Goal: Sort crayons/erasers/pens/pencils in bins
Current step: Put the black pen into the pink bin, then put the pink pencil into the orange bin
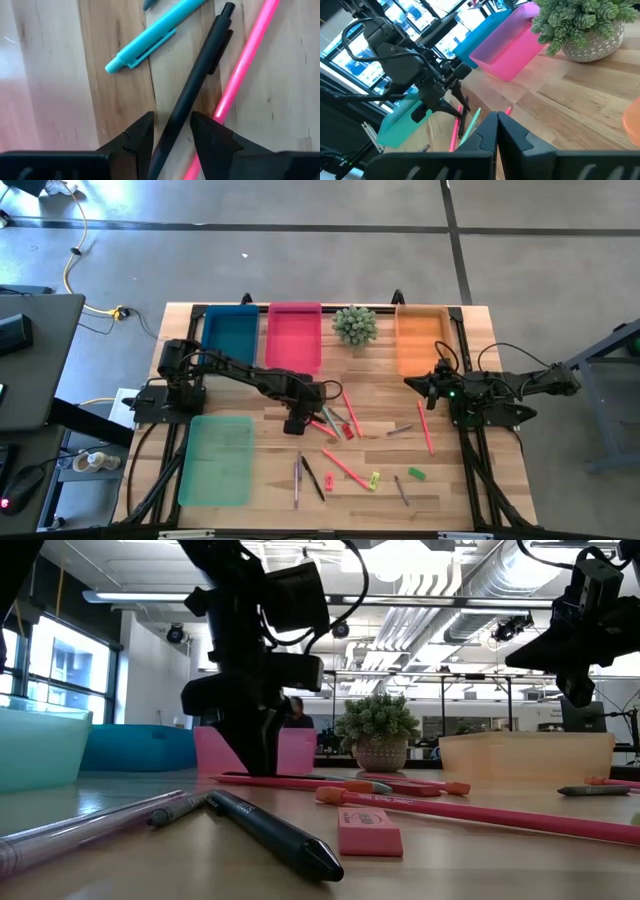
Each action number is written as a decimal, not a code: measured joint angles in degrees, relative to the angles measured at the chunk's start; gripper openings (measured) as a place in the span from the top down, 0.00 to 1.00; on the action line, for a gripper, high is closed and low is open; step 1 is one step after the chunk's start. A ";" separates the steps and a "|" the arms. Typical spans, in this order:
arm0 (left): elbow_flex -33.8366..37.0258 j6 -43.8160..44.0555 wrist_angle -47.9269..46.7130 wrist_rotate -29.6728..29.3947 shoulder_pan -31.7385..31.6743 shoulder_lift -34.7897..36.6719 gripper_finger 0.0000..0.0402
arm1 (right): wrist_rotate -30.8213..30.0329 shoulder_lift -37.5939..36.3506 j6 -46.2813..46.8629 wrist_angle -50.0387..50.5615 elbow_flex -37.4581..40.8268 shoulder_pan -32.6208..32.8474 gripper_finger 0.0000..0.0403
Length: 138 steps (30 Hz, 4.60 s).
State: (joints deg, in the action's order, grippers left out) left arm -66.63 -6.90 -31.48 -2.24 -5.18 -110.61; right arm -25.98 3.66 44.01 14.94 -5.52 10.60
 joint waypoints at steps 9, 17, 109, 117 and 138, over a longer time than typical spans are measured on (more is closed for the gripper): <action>0.08 -3.42 -0.05 0.94 -0.60 -0.13 0.96 | 0.01 0.00 1.83 -0.15 0.00 0.00 1.00; 0.11 -3.84 -0.44 1.94 -0.68 0.07 0.96 | 0.61 0.00 2.15 -1.88 0.00 0.00 1.00; -6.60 17.79 -3.41 -5.14 -34.66 7.72 0.64 | 17.56 35.29 31.17 39.22 -25.55 -0.05 1.00; -20.22 14.46 -14.40 0.46 -34.55 7.72 0.64 | 16.31 35.39 34.16 40.32 -25.49 -0.05 1.00; -9.58 24.60 -15.60 6.05 -21.29 26.50 0.64 | 18.05 47.36 34.65 34.53 -25.49 -0.04 1.00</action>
State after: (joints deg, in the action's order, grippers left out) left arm -76.21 17.70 -47.09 3.80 -26.47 -84.11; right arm -7.92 51.03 78.66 49.47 -31.00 10.56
